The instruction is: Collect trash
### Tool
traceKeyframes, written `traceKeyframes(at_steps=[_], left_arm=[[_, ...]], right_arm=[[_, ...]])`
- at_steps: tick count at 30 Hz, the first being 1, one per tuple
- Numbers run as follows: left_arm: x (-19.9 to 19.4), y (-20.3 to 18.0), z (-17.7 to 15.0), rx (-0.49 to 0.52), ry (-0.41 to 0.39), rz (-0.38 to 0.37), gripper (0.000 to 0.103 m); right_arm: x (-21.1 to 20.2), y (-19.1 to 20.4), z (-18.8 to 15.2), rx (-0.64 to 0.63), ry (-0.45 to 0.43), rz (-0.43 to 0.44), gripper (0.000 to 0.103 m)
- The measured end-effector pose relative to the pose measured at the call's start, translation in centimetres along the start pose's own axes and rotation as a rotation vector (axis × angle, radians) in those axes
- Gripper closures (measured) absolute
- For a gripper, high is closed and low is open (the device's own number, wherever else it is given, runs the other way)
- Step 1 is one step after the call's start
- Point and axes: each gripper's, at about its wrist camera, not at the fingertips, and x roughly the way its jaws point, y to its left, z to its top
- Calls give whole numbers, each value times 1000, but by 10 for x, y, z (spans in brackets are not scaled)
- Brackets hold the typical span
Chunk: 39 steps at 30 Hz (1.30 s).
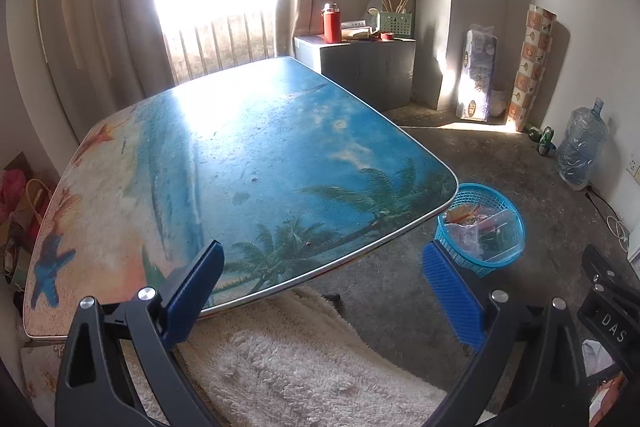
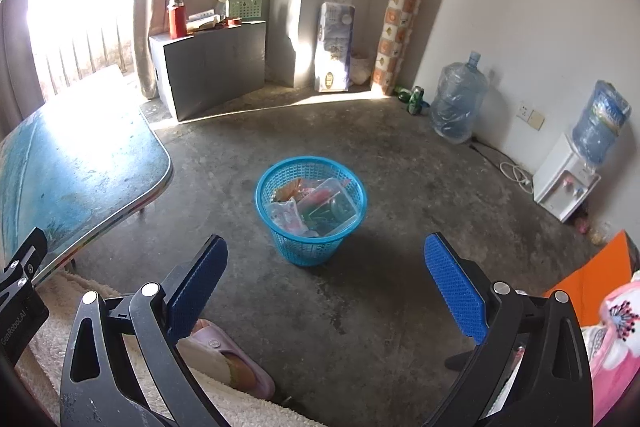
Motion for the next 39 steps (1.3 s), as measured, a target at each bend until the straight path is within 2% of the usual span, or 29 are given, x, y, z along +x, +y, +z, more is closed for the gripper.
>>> traceKeyframes(at_steps=[8, 20, 39], left_arm=[[-7, -2, 1, -2, -2, 16, 6], [-23, -15, 10, 2, -38, -17, 6], [-25, -17, 10, -10, -25, -27, 6]], right_arm=[[-5, -11, 0, 49, -24, -13, 8], [-9, -28, 4, 112, -50, -10, 8], [-13, -29, 3, 114, -60, -3, 8]])
